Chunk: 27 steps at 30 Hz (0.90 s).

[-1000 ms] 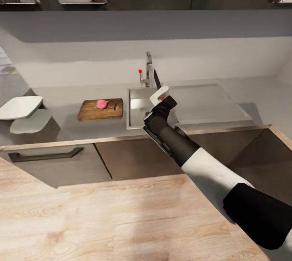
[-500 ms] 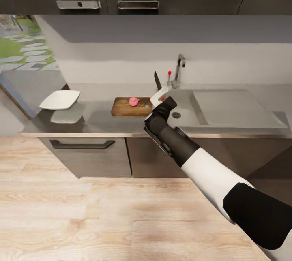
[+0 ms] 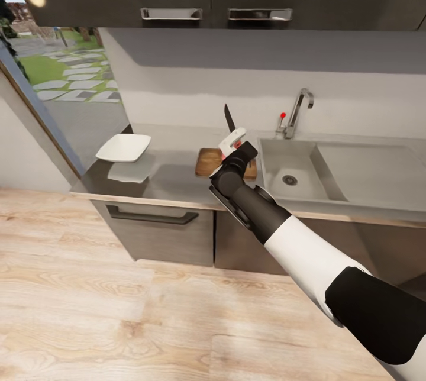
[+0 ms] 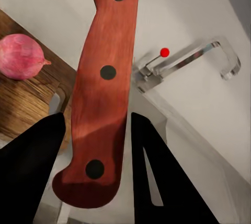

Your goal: In the kitchen, take the Vidalia onion out of the sink, dice it on the chopping board with the paring knife, put the diced onion into the bowl on the countertop, then place both the paring knife and the chopping board into the sink.

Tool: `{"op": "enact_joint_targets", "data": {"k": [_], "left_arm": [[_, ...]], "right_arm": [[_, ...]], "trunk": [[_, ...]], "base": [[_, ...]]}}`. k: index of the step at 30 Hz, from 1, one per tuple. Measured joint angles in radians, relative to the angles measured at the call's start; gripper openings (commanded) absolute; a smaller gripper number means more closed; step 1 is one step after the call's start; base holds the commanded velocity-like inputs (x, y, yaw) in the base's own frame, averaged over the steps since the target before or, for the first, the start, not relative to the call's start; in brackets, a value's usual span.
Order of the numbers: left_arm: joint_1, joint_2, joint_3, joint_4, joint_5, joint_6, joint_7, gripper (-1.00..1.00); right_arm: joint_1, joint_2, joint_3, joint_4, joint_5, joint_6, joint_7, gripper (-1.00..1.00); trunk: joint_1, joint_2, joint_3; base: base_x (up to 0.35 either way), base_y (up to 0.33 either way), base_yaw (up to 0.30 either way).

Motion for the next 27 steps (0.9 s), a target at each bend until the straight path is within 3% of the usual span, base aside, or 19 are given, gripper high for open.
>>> {"op": "enact_joint_targets", "data": {"k": [15, 21, 22, 23, 25, 27], "left_arm": [[0.0, -0.006, 0.0, 0.0, 0.0, 0.001, 0.001, 1.0], [0.0, -0.007, 0.0, 0.0, 0.0, 0.001, 0.003, 1.0], [0.0, -0.007, 0.0, 0.0, 0.0, 0.001, 0.003, 1.0], [0.0, -0.008, 0.0, 0.0, 0.0, 0.001, 0.003, 1.0], [0.0, -0.008, 0.0, 0.0, 0.0, 0.001, 0.003, 1.0], [0.0, -0.008, 0.0, 0.0, 0.0, 0.001, 0.003, 1.0]], "right_arm": [[0.0, 0.0, 0.002, 0.001, 0.001, 0.002, -0.001, -1.0], [0.0, 0.0, 0.015, 0.001, 0.005, 0.008, -0.005, -1.0], [0.0, 0.0, 0.037, 0.001, 0.005, 0.009, -0.005, -1.0], [0.0, 0.0, 0.11, 0.001, 0.007, 0.008, -0.005, -1.0], [0.0, 0.0, 0.188, 0.001, 0.019, 0.009, -0.006, -1.0], [0.0, 0.0, 0.227, 0.001, 0.03, 0.01, -0.005, -1.0]], "trunk": [[0.0, 0.0, 0.001], [0.023, -0.042, -0.018], [0.027, -0.049, -0.021], [0.031, -0.056, -0.025], [0.038, -0.07, -0.031], [0.046, -0.084, -0.037]], "base": [[0.003, 0.001, 0.004], [0.0, 0.0, 0.0], [0.0, 0.0, 0.0], [0.0, 0.0, 0.0], [0.0, 0.0, 0.0], [0.0, 0.0, 0.0]]}}
